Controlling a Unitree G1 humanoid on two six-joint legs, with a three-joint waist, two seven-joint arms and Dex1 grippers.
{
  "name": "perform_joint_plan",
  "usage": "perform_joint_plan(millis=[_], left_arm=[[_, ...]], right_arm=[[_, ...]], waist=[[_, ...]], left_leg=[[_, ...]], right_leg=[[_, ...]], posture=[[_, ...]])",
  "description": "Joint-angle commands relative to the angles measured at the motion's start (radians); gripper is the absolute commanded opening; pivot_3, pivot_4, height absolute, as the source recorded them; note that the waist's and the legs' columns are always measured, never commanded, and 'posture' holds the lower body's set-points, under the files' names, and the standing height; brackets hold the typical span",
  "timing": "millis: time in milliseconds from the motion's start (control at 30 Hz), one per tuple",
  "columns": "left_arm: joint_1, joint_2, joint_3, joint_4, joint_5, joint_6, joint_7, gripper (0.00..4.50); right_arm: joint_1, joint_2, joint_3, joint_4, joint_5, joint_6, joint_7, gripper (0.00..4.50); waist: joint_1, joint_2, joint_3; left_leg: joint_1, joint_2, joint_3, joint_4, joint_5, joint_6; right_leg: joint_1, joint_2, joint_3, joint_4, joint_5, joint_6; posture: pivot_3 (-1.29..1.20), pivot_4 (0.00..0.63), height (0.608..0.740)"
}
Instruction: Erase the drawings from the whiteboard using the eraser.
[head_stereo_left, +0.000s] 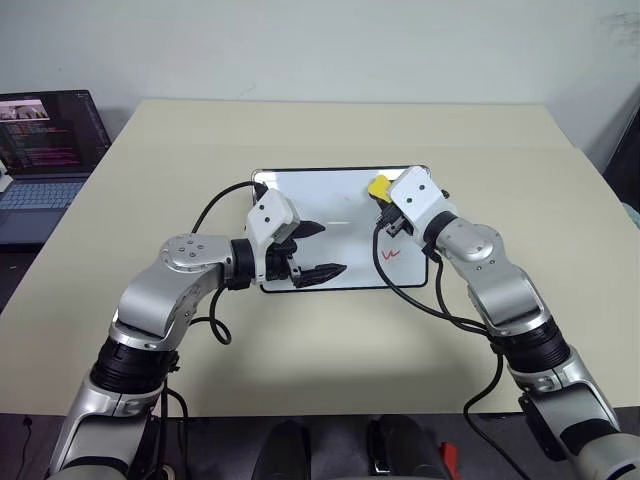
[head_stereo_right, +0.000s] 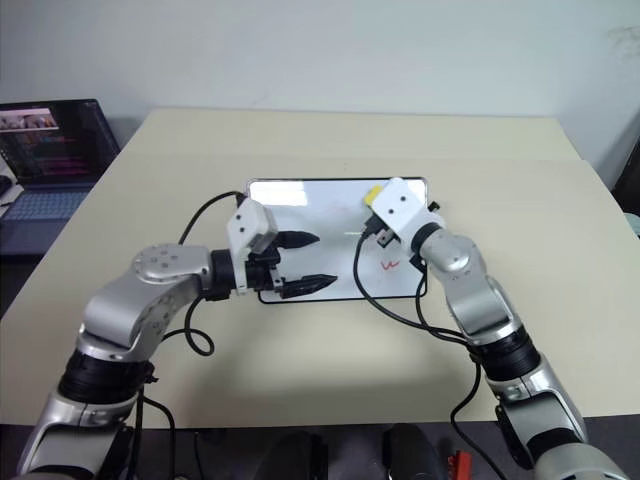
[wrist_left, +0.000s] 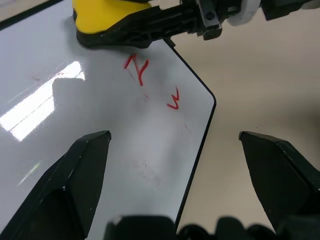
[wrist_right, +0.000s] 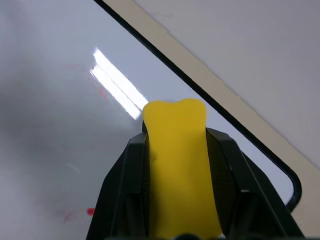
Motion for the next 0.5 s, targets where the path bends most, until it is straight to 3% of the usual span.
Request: perform_joint_plan(millis=[33,500], left_arm=[[-0.025,-0.001,0.002,-0.002,0.011,-0.035,-0.013,4.5],[-0.015,-0.008,-0.001,0.004,0.019,-0.05,-0.031,4.5]], right_arm=[[0.004,-0.025,-0.002,-0.011,-0.045,-0.012,0.018,1.25],[0.066,-0.093,-0.022,0.002,-0.125,-0.003,0.069,1.25]], waist=[[0.0,0.0,0.0],[0.0,-0.001,-0.001]], left_leg=[[0.0,0.0,0.0,0.0,0.0,0.0],[0.003,-0.001,0.001,0.001,0.0,0.001]], right_leg=[[0.0,0.0,0.0,0.0,0.0,0.0],[0.002,0.0,0.001,0.002,0.001,0.001]], posture=[[0.0,0.15,0.74],[0.0,0.15,0.74]])
